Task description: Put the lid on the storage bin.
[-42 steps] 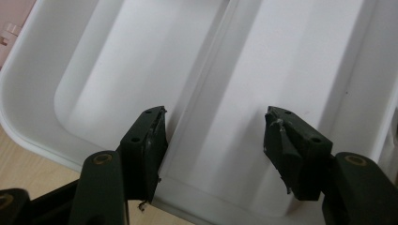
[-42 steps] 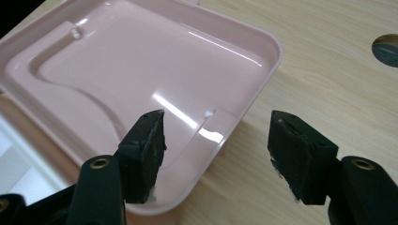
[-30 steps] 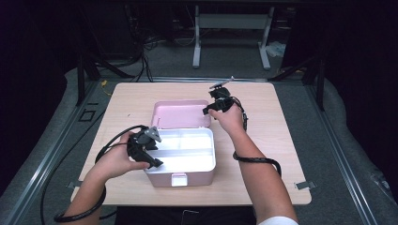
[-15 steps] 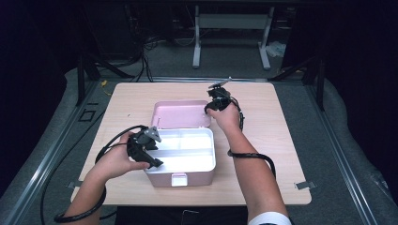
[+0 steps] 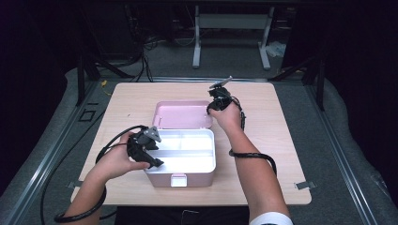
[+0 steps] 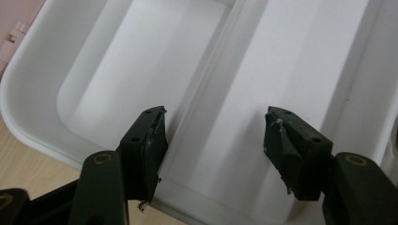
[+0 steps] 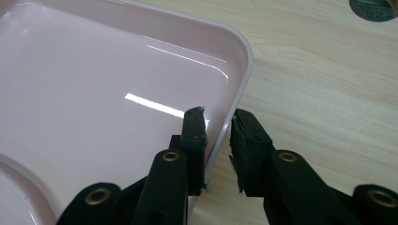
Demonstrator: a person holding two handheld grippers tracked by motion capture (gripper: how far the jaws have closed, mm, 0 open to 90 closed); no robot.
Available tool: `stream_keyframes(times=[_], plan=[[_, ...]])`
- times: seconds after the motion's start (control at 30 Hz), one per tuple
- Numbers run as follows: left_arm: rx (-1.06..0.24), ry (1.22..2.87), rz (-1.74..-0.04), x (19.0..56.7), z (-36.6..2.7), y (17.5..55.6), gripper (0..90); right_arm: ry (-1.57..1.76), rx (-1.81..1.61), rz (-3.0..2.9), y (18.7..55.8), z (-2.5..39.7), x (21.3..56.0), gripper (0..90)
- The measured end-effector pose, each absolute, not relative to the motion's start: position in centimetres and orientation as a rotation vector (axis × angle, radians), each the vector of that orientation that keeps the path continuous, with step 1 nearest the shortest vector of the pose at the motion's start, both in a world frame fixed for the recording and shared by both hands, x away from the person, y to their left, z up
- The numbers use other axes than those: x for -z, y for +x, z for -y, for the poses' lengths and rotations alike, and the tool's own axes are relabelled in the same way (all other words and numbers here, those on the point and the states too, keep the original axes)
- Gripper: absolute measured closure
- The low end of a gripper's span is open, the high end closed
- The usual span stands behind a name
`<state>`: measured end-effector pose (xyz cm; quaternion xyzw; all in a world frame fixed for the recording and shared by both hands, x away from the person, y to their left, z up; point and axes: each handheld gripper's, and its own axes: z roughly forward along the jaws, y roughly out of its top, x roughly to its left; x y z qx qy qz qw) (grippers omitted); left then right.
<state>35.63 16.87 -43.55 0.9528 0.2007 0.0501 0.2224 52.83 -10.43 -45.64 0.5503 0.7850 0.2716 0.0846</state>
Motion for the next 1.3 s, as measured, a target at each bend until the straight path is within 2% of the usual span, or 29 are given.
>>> stream_keyframes(times=[0.67,1.07,1.3], plan=[[-0.141,2.626,-0.569,43.6,-16.7,35.6,39.3,1.619,-0.874,-2.3,51.9,11.0,44.4,77.7],[-0.144,2.628,-0.58,43.6,-16.7,35.6,39.2,1.527,-0.987,-2.242,50.7,11.3,41.8,80.7],[-0.146,2.627,-0.591,43.5,-16.6,35.6,39.1,1.412,-1.089,-2.195,48.0,12.0,39.2,83.5]])
